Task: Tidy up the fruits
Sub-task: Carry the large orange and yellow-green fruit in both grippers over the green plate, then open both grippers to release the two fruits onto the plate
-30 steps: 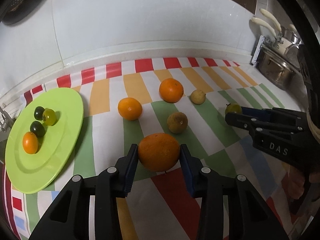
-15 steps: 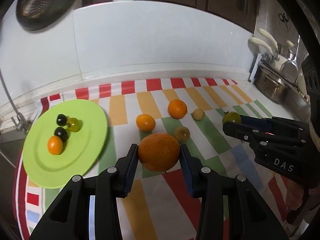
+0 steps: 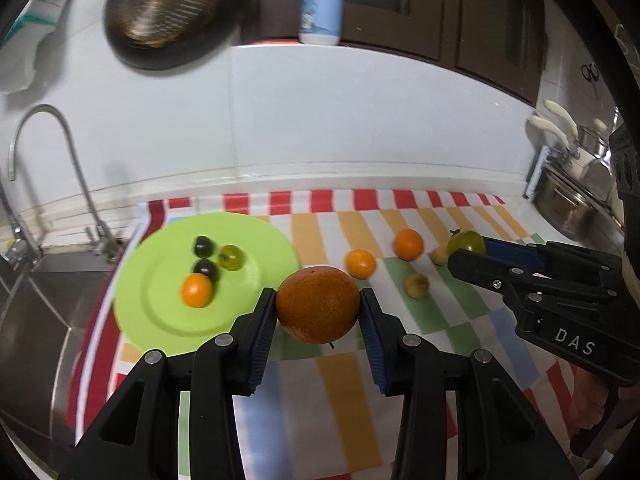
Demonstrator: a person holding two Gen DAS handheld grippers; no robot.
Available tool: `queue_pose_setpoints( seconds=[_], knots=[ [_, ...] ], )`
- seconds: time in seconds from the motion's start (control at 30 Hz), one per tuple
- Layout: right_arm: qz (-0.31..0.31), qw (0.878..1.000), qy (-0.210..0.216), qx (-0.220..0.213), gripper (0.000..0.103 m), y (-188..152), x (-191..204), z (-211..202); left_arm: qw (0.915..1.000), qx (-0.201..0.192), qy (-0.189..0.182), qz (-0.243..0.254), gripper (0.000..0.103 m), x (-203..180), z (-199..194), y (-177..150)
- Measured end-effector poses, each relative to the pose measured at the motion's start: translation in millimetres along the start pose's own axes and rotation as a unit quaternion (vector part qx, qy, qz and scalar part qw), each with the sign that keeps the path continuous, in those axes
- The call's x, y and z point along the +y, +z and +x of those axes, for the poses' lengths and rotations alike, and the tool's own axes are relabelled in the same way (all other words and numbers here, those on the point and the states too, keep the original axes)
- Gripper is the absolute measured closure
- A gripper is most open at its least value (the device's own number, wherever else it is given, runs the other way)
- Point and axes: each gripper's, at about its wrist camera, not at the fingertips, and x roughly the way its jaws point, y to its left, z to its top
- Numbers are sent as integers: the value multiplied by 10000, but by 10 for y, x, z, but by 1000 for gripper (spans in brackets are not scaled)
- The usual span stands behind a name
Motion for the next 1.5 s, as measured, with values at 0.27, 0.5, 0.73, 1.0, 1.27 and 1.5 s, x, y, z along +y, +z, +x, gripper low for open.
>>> queue_pose_setpoints(
  seconds=[0.27,0.5,0.73,1.0,1.27,1.5],
  knots=[
    [-312,9989,289,-201,74,145,328,32,9988,-238,404,-146,62,285,-172,28],
    [-315,9972,612,-286,74,330,540,178,9970,-322,643,-273,63,523,-196,58],
    [-465,9955,826,-93,74,444,785,506,9944,-206,949,-419,63,816,-79,8],
    [-541,9937,930,301,74,403,954,935,9932,38,1065,-479,63,1018,187,-100],
    [-442,9931,891,617,74,375,924,1289,9929,241,1075,-458,63,1121,435,-158],
    [-367,9918,906,828,74,332,901,1507,9930,395,1018,-443,62,1167,586,-174]
  ],
)
